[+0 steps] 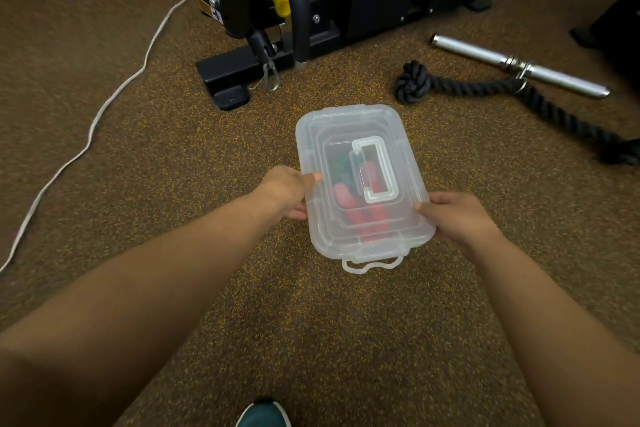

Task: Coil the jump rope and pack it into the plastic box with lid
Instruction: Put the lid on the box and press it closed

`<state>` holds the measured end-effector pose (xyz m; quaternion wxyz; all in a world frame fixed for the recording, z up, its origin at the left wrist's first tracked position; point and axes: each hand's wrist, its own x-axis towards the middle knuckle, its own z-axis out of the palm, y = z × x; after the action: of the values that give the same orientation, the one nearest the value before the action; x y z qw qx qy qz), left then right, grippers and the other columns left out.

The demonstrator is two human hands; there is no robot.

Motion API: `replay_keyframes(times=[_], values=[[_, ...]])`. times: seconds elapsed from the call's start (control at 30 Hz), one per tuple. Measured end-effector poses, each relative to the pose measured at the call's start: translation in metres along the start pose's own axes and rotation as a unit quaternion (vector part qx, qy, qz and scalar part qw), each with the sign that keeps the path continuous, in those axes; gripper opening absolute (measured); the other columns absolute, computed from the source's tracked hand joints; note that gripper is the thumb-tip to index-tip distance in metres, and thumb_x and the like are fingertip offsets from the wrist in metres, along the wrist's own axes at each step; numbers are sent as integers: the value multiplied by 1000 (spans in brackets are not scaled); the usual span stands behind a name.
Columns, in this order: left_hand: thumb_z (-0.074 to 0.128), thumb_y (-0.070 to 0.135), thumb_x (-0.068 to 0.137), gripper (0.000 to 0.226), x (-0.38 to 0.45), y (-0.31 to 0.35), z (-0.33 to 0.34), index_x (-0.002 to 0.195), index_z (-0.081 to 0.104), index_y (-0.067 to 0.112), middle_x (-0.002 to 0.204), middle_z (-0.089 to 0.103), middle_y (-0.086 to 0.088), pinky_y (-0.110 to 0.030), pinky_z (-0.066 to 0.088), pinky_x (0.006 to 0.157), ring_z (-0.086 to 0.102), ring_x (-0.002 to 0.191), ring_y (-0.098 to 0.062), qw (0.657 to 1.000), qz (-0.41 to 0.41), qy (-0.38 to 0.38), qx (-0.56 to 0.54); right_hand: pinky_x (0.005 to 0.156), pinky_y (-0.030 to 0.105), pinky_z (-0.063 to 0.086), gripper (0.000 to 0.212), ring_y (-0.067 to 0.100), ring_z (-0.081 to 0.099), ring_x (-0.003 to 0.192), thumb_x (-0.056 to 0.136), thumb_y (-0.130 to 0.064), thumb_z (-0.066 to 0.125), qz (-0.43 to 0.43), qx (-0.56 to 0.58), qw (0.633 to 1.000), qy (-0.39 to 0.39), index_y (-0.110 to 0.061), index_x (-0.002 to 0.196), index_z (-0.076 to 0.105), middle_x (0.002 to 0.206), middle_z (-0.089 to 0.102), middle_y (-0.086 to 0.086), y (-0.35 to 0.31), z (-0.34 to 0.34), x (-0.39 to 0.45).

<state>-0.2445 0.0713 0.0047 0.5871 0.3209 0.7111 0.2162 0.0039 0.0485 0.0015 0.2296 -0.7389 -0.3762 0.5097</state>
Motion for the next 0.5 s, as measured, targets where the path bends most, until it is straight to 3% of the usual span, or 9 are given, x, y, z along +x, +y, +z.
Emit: replay_keyframes(times=[0.2, 0.3, 0.4, 0.5], values=[[55, 29, 94, 34, 1, -4, 7, 121, 55, 8, 103, 69, -10, -34, 58, 62, 68, 78, -22, 1000, 17, 10, -12, 83, 44, 56, 8, 26, 68, 83, 83, -9, 68, 35, 33, 999, -3, -10, 89, 64, 91, 69, 10, 8, -6, -2], [54, 28, 94, 31, 0, 2, 13, 119, 56, 11, 99, 68, -5, -32, 57, 60, 67, 78, -18, 1000, 30, -1, -2, 79, 43, 57, 20, 28, 69, 85, 83, -9, 67, 56, 59, 997, -13, -2, 102, 63, 94, 71, 13, 20, -9, -10], [56, 28, 93, 28, -2, 9, 22, 116, 58, 11, 92, 66, -3, -37, 58, 67, 66, 81, -20, 999, 45, -2, 13, 66, 34, 58, 22, 24, 69, 81, 85, -11, 66, 60, 78, 995, -7, -4, 104, 63, 92, 71, 12, 33, -12, -23], [57, 30, 92, 26, -5, 10, 32, 110, 59, 11, 102, 68, -10, -47, 58, 78, 68, 91, -28, 998, 47, -5, 32, 69, 35, 57, 24, 23, 70, 84, 84, -15, 67, 65, 92, 994, 5, -6, 105, 64, 92, 73, 9, 47, -15, -34]])
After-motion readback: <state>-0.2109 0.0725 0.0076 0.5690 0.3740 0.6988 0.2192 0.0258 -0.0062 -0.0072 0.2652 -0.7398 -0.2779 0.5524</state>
